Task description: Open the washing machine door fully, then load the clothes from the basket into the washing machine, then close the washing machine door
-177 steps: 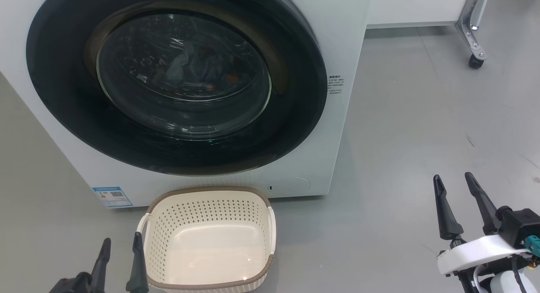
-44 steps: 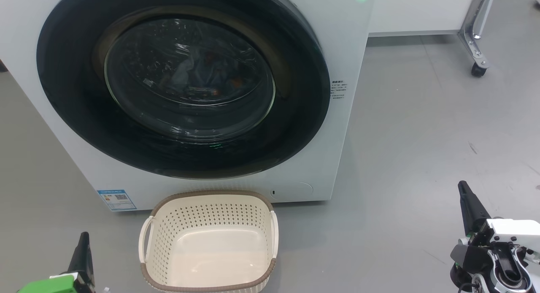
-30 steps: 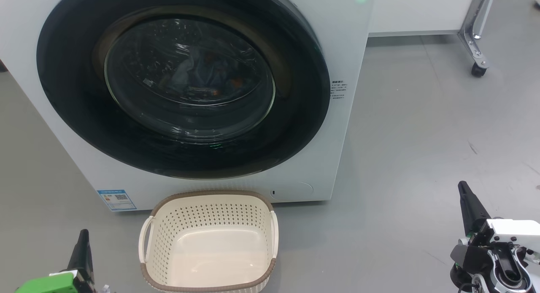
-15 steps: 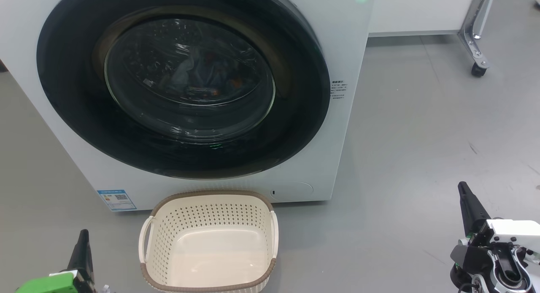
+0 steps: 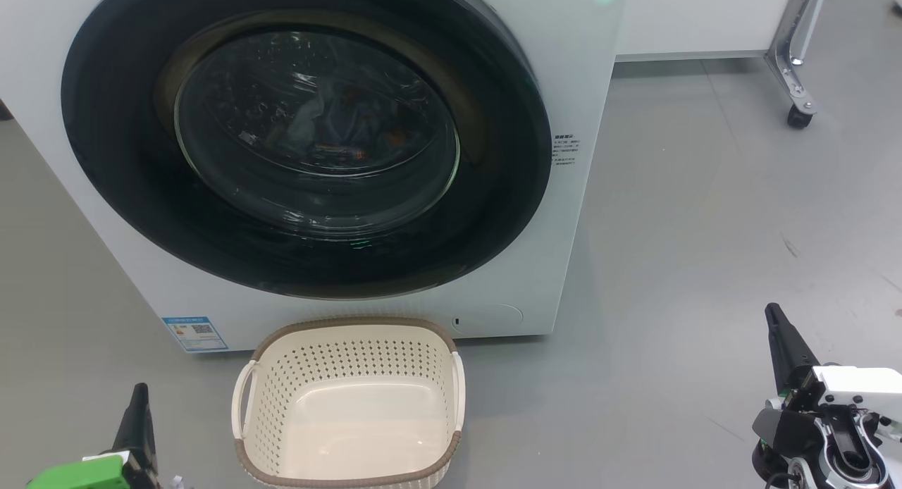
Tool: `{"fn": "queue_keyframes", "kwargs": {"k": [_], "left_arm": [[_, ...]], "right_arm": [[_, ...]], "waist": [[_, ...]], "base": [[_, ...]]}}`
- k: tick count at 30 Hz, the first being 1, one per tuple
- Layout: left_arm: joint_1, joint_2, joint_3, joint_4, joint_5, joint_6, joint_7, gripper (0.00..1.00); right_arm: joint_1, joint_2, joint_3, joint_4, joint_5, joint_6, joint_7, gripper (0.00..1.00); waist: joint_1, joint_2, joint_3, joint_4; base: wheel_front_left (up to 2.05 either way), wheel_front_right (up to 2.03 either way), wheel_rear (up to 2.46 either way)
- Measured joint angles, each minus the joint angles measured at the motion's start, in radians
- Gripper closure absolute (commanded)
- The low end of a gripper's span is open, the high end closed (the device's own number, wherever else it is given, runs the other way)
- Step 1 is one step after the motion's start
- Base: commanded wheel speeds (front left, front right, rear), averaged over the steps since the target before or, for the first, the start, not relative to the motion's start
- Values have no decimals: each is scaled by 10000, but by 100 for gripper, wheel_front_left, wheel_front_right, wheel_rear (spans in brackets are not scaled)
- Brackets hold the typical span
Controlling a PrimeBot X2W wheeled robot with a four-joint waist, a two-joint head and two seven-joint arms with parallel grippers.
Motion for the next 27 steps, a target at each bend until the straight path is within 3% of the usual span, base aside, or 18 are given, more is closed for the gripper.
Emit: {"fn": "queue_keyframes", "kwargs": {"k": [27], "left_arm": [[-26, 0, 6, 23, 0, -4, 48, 100]], "right_arm": [[-4, 4, -8, 15, 0, 2, 2, 100]], "waist": [[0, 0, -1, 0]], "base": [[0, 0, 0]]}}
